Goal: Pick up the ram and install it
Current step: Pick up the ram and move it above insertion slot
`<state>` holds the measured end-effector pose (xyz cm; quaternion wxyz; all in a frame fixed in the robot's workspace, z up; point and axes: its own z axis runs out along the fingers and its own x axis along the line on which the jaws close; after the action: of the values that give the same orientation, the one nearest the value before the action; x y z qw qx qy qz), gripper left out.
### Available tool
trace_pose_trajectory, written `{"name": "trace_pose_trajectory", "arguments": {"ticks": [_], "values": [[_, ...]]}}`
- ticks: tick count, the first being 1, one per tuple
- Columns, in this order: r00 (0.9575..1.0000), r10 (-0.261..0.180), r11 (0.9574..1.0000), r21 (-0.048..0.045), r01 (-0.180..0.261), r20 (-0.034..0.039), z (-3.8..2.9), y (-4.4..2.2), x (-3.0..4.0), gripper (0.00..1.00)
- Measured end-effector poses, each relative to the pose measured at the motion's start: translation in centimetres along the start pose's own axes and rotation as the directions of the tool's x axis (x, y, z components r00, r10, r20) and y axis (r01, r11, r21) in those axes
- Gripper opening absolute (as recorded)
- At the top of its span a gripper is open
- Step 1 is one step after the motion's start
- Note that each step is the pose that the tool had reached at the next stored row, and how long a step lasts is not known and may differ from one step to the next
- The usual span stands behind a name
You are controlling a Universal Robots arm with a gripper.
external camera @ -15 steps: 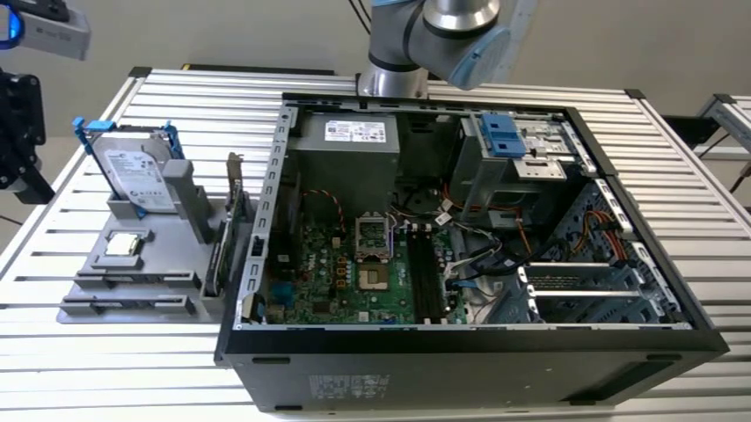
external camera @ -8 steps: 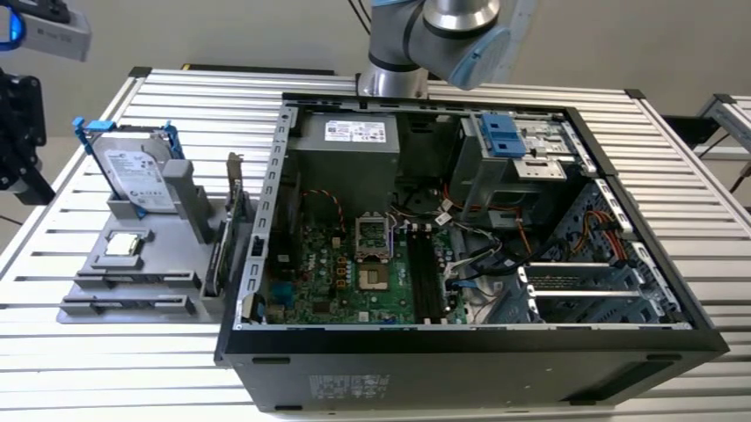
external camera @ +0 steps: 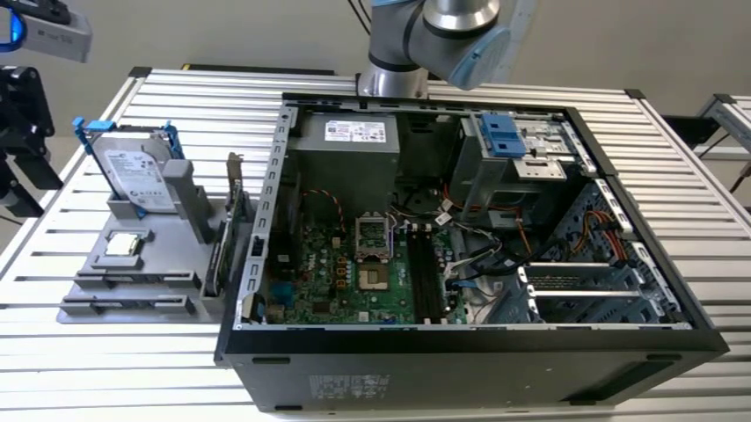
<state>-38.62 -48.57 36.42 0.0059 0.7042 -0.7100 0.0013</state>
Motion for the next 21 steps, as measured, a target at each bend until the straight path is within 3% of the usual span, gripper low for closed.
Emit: {"name": "trace_pose_trajectory", "arguments": {"ticks": [10,11,21], "values": [[1.0,0.0,1.0,0.0001,0.0,0.0,0.0,0.0,-0.02,0.0],[1.0,0.0,1.0,0.0002,0.0,0.0001,0.01,-0.01,-0.02,1.0],[1.0,0.0,1.0,0.0004,0.0,-0.0012,0.09,-0.01,-0.05,1.0]]}}
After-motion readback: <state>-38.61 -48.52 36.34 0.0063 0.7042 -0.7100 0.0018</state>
